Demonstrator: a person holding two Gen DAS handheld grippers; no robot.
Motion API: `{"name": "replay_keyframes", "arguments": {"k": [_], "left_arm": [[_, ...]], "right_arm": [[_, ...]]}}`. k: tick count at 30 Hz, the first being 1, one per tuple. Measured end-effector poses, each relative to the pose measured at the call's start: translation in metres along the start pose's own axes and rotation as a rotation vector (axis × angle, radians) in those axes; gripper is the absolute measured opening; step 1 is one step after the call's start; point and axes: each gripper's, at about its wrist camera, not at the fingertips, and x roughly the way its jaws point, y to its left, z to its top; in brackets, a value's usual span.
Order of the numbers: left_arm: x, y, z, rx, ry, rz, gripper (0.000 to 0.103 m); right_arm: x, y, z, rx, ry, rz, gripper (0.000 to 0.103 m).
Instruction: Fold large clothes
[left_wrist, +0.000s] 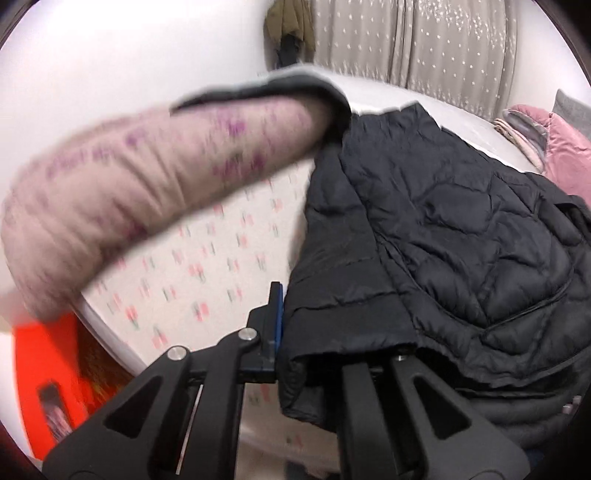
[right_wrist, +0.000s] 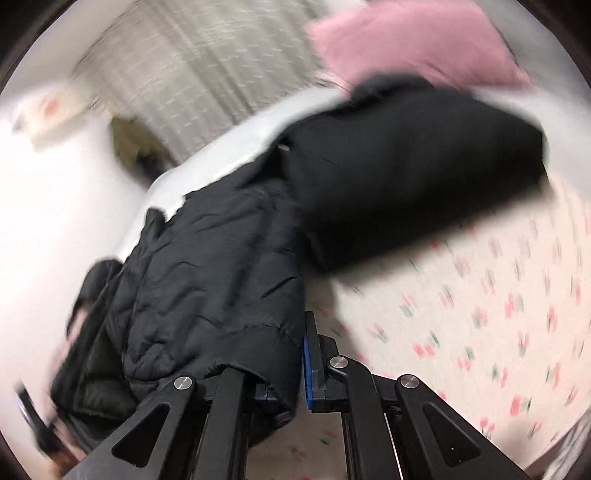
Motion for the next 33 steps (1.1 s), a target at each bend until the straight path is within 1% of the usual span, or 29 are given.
{"name": "replay_keyframes", "arguments": {"k": [1,2,3,5,6,7,8,10,11,12,13,14,15,16,17,18,20,21,22,23,24,25,26,28,29,30,32,33], "left_arm": [[-0.002,0.002,-0.004,-0.003,0.004,-0.003,0.007],[-0.002,0.006,-0.01,-0.003,0.01,-0.01,0.007],[-0.002,0.006,-0.012,0.003,0.017,-0.02,0.007],[-0.008,0.005,-0.017,0.027,0.018,-0.022,0.012],[-0.012,0.001,-0.018,0.04,0.007,-0.024,0.013],[-0.019,-0.005,-0.017,0.069,-0.02,-0.031,0.022],[-0.024,-0.012,-0.016,0.101,-0.043,-0.029,0.039],[-0.027,-0.025,-0.013,0.165,-0.095,0.008,0.059],[-0.027,-0.029,-0.011,0.185,-0.113,0.02,0.059],[-0.023,-0.032,-0.008,0.192,-0.105,0.028,0.059],[-0.021,-0.03,-0.004,0.174,-0.093,0.02,0.049],[-0.022,-0.025,-0.001,0.141,-0.09,-0.016,0.03],[-0.024,-0.021,0.002,0.115,-0.088,-0.048,0.023],[-0.025,-0.017,0.003,0.103,-0.094,-0.055,0.019],[-0.027,-0.016,0.003,0.106,-0.109,-0.048,0.018],[-0.028,-0.017,0.003,0.119,-0.12,-0.044,0.017],[-0.028,-0.023,0.004,0.159,-0.128,-0.036,0.009],[-0.03,-0.025,0.005,0.167,-0.136,-0.045,0.008],[-0.035,-0.026,0.005,0.167,-0.149,-0.056,0.007],[-0.043,-0.025,0.007,0.158,-0.164,-0.078,0.006],[-0.048,-0.021,0.007,0.139,-0.168,-0.106,0.005],[-0.054,-0.012,0.008,0.102,-0.167,-0.148,0.005],[-0.061,-0.002,0.01,0.061,-0.167,-0.187,0.004],[-0.064,0.014,0.009,0.009,-0.152,-0.222,0.004],[-0.062,0.021,0.006,-0.005,-0.138,-0.234,0.004],[-0.059,0.024,0.003,-0.002,-0.126,-0.229,0.004],[-0.046,0.022,-0.006,0.045,-0.087,-0.197,0.004],[-0.041,0.021,-0.011,0.06,-0.065,-0.197,0.004]], "right_arm": [[0.006,-0.011,-0.008,0.016,0.032,-0.023,0.006],[0.006,-0.016,-0.013,0.005,0.056,-0.029,0.007],[0.007,-0.014,-0.02,-0.035,0.071,-0.046,0.007],[0.005,0.001,-0.029,-0.17,0.057,-0.152,0.008],[0.003,0.014,-0.033,-0.262,0.035,-0.224,0.01],[0.001,0.028,-0.035,-0.348,0.006,-0.284,0.011],[-0.001,0.039,-0.037,-0.401,-0.018,-0.318,0.012],[-0.003,0.067,-0.044,-0.561,-0.086,-0.39,0.014],[-0.001,0.077,-0.05,-0.621,-0.105,-0.418,0.017],[0.002,0.089,-0.055,-0.696,-0.133,-0.447,0.025],[0.006,0.099,-0.058,-0.761,-0.159,-0.476,0.032],[0.004,0.101,-0.063,-0.808,-0.182,-0.509,0.043],[0.005,0.106,-0.065,-0.858,-0.214,-0.545,0.045],[0.007,0.109,-0.062,-0.885,-0.244,-0.563,0.047],[0.004,0.112,-0.06,-0.896,-0.276,-0.573,0.047],[0.001,0.112,-0.056,-0.885,-0.298,-0.563,0.047],[-0.003,0.111,-0.05,-0.87,-0.313,-0.497,0.047],[-0.003,0.113,-0.052,-0.888,-0.305,-0.442,0.038],[-0.002,0.116,-0.053,-0.911,-0.279,-0.391,0.022],[-0.003,0.115,-0.054,-0.906,-0.256,-0.356,0.004],[-0.008,0.113,-0.049,-0.864,-0.238,-0.312,0.004],[-0.024,0.104,-0.038,-0.761,-0.239,-0.214,0.003],[-0.035,0.098,-0.031,-0.681,-0.246,-0.153,0.003],[-0.063,0.07,-0.013,-0.484,-0.255,-0.031,0.003],[-0.07,0.063,-0.009,-0.438,-0.251,-0.008,0.002],[-0.076,0.051,-0.007,-0.387,-0.24,0.008,0.002],[-0.077,0.036,-0.005,-0.33,-0.208,0.031,0.002],[-0.073,0.029,-0.007,-0.312,-0.179,0.034,0.003]]}}
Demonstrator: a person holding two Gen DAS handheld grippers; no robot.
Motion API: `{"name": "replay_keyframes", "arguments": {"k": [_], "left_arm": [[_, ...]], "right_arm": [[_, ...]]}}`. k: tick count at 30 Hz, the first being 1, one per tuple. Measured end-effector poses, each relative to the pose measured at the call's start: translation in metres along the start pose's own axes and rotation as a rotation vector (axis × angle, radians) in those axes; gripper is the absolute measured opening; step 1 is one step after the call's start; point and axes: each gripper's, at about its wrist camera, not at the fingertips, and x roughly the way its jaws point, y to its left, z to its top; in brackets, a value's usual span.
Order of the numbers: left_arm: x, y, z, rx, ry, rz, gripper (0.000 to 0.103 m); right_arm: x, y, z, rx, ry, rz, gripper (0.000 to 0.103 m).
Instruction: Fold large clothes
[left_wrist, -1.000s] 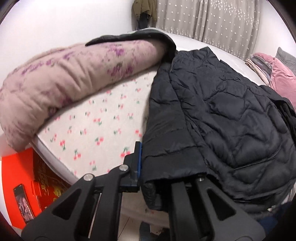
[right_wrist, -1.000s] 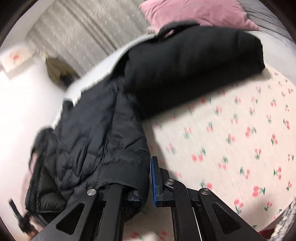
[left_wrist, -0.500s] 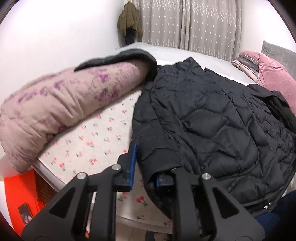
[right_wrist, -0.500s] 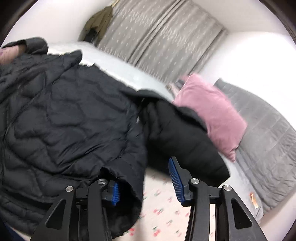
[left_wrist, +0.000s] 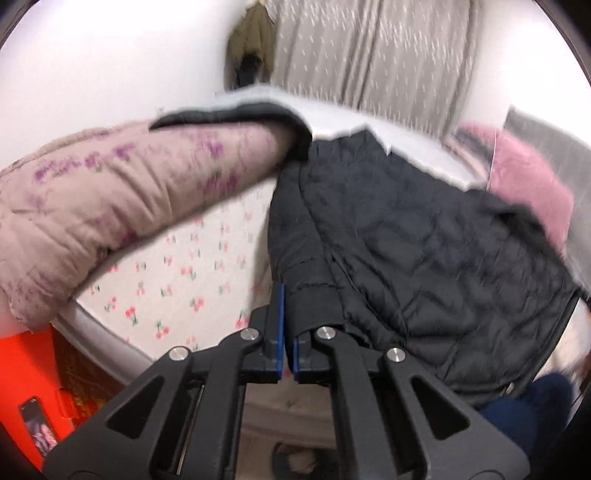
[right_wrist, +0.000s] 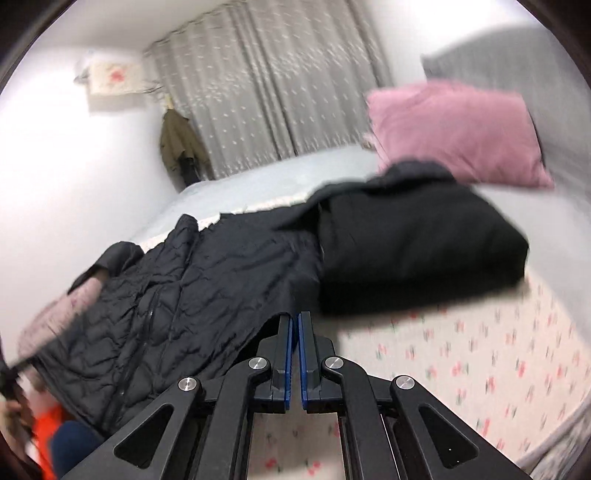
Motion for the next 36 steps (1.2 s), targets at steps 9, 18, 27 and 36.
{"name": "replay_keyframes", "arguments": {"k": [9,18,27,36], "left_arm": [[-0.039,0.032,-0.012,-0.026,0.013,0.044,0.069],[0.029,-0.047,0.12,-0.016,0.036,-0.116,0.078],[0.214,-0.167,0.114,0.144,0.342,0.001,0.08],[0.179,-0.155,0.069,0.152,0.334,0.023,0.078]], "right_arm": [[-0.016,-0.003,0.014,-0.049,0.084,0.021,0.034],[0.099,0.101,0.083,-0.196,0.216,0.161,0.095],[0.302,0.224,0.055,-0.35,0.52,0.177,0.094],[0.285,0.211,-0.015,-0.509,0.636,0.115,0.094]]}}
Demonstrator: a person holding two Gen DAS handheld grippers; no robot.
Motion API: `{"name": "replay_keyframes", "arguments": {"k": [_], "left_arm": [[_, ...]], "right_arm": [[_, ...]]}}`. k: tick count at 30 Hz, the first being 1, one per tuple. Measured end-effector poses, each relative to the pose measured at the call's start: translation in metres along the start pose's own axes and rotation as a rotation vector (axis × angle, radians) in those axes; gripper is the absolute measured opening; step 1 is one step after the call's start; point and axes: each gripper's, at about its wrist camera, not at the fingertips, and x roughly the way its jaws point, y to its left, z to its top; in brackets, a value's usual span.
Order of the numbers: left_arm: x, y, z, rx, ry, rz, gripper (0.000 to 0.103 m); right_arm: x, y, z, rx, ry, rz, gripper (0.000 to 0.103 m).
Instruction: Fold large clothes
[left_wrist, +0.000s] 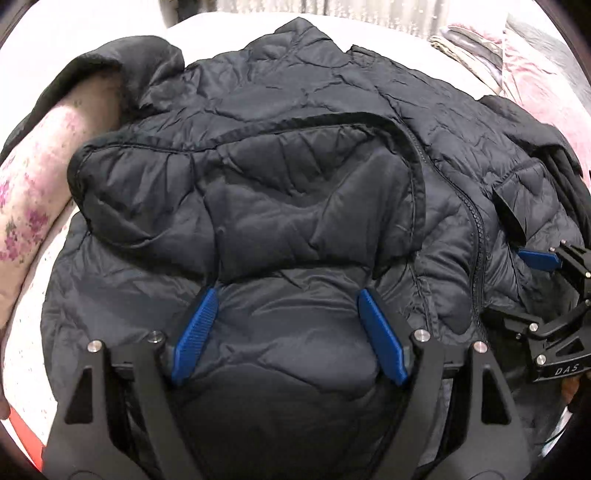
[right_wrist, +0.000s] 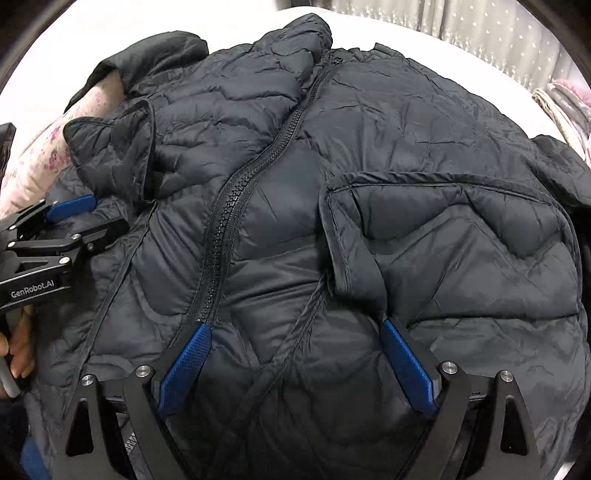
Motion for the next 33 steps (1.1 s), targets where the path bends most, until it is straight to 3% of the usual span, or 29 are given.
{"name": "replay_keyframes", "arguments": {"k": [3,6,10,13,16,18,20,23,25,26,27,30,33], "left_arm": [[-0.015,0.009,0.001,-0.017,-0.022,-0.024,0.076],[-0.037,0.025,0.003,-0.05,-0.074,-0.013,0.076],[-0.055,0.056,0.007,-0.137,-0.121,0.01,0.077],[-0.055,0.068,0.011,-0.148,-0.12,0.027,0.077],[-0.053,0.068,0.014,-0.149,-0.129,0.031,0.077],[-0.05,0.064,0.018,-0.144,-0.128,0.027,0.078],[-0.044,0.057,0.023,-0.132,-0.121,0.018,0.078],[-0.037,0.051,0.033,-0.105,-0.116,0.024,0.078],[-0.033,0.052,0.036,-0.106,-0.112,0.045,0.078],[-0.03,0.054,0.038,-0.111,-0.107,0.054,0.078],[-0.027,0.056,0.04,-0.116,-0.103,0.054,0.078],[-0.018,0.058,0.049,-0.136,-0.085,0.042,0.078],[-0.016,0.051,0.06,-0.106,-0.099,0.035,0.078]], "right_arm": [[-0.024,-0.02,0.012,0.08,-0.035,0.087,0.093],[-0.076,-0.064,0.02,0.171,-0.184,0.118,0.093],[-0.135,-0.168,0.016,0.41,-0.359,0.044,0.094],[-0.156,-0.279,-0.017,0.714,-0.444,0.029,0.094],[-0.157,-0.344,-0.039,0.886,-0.464,-0.026,0.094],[-0.151,-0.38,-0.046,0.968,-0.469,-0.017,0.094],[-0.135,-0.404,-0.052,1.062,-0.458,0.012,0.094],[-0.109,-0.437,-0.046,1.165,-0.422,-0.014,0.093],[-0.105,-0.46,-0.045,1.201,-0.415,-0.081,0.072],[-0.102,-0.463,-0.042,1.211,-0.413,-0.104,0.048],[-0.099,-0.469,-0.038,1.219,-0.414,-0.112,0.007],[-0.111,-0.47,-0.025,1.244,-0.466,-0.109,0.005],[-0.164,-0.453,0.001,1.116,-0.597,-0.295,0.004]]}}
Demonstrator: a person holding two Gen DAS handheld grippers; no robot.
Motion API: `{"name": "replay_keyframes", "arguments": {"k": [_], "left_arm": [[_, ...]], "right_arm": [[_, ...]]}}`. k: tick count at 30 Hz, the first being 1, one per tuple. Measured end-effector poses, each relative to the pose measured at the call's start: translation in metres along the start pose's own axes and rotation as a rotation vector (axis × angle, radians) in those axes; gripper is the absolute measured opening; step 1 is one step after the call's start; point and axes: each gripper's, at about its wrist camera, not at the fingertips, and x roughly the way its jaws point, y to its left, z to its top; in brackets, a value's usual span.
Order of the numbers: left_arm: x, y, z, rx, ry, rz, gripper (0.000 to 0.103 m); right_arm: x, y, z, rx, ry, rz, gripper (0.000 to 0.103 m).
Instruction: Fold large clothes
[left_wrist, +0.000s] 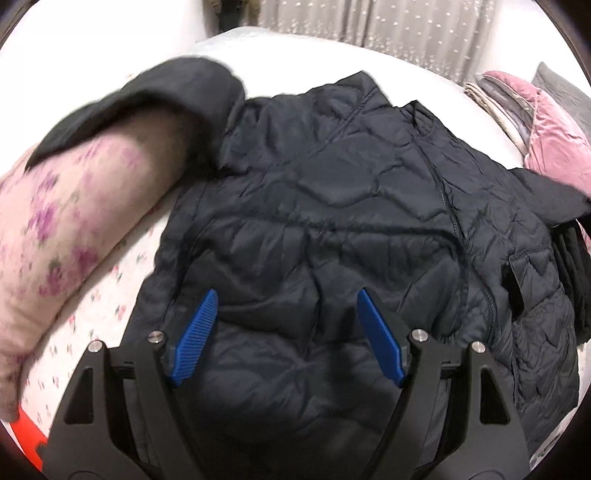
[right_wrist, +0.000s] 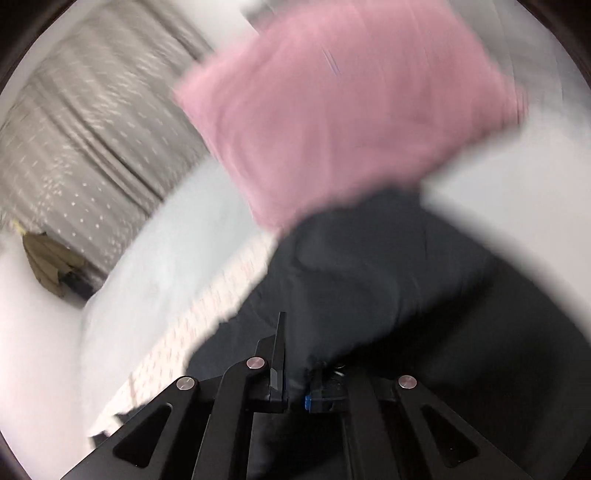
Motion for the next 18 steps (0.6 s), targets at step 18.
{"name": "replay_keyframes", "arguments": {"k": [18], "left_arm": [[0.04,-0.018,-0.004,0.091,0.063,0.045,0.078]], "right_arm": [[-0.043,0.025,-0.017,-0.201,-0.136,-0.002,0.004]]}}
